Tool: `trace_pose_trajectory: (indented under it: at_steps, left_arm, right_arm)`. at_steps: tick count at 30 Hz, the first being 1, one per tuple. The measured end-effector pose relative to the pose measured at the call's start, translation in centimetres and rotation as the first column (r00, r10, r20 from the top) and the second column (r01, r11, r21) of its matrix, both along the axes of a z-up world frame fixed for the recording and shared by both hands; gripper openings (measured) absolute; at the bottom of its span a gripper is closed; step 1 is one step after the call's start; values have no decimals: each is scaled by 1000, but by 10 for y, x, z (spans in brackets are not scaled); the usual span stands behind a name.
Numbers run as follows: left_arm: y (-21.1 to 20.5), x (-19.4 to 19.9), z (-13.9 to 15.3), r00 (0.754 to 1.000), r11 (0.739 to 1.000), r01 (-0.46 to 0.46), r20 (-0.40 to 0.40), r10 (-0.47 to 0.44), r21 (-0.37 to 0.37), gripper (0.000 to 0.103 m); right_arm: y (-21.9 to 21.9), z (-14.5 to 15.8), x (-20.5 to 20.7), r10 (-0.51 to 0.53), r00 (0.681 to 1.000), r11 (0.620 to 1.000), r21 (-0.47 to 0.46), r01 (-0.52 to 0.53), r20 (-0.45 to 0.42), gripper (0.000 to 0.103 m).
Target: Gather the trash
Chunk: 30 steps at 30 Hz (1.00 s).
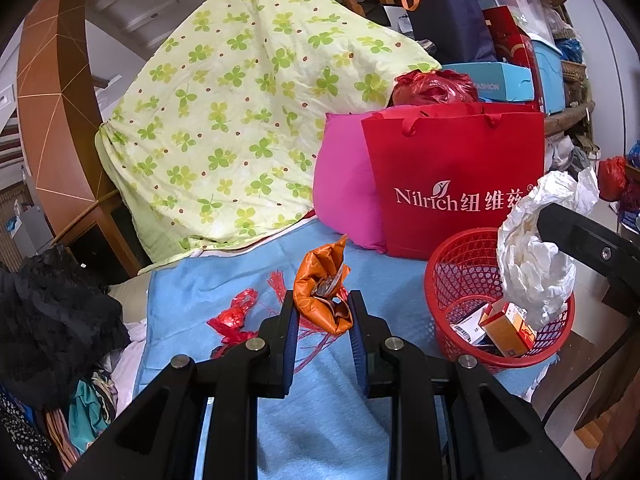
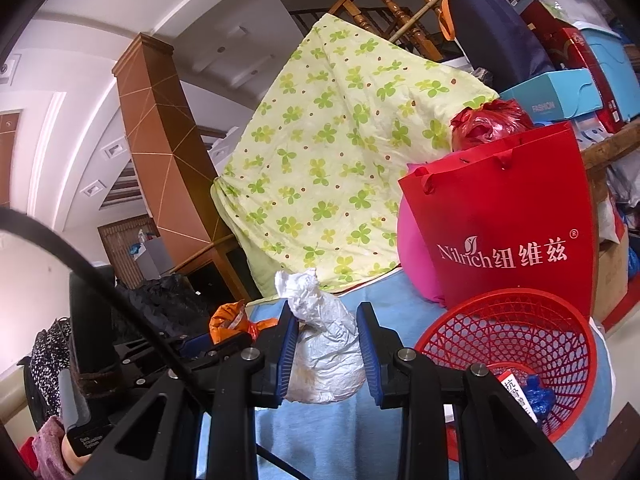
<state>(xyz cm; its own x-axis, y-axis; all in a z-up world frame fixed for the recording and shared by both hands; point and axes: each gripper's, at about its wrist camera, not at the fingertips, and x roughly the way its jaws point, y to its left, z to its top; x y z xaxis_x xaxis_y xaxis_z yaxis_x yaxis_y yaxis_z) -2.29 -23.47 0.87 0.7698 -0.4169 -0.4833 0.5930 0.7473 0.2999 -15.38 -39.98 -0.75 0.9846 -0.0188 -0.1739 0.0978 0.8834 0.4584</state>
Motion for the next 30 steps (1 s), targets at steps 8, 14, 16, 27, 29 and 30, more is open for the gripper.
trace_pose_trajectory:
  at_steps: [8,14,16,27,29,30]
  left_arm:
    - [-14,-5,-3,1000,1000,23,2,-23,17,26]
    - [-27,-9,-5,999,998,42,5,-42,37,26]
    - [-31,-11,-5,999,998,48,6,-49,42,26]
    - [-56,-22,-10,996,993,89,15,-90,72,26]
    - [-60,-23,-11,995,992,95,12,-97,76,26]
    - [-62,-24,-11,995,992,98,13,-100,79,26]
  right_arm:
    - [-9,-3,-7,-25,1000,1000,11,25,0,33]
    - [-20,-5,-12,-43,999,999,26,43,4,33]
    - [-22,-6,-14,-50,999,998,27,50,5,33]
    - [-39,-12,-27,-83,997,995,56,82,11,33]
    - [-42,-13,-29,-89,996,994,61,88,10,33]
    - [-44,-14,-30,-94,996,994,63,93,9,33]
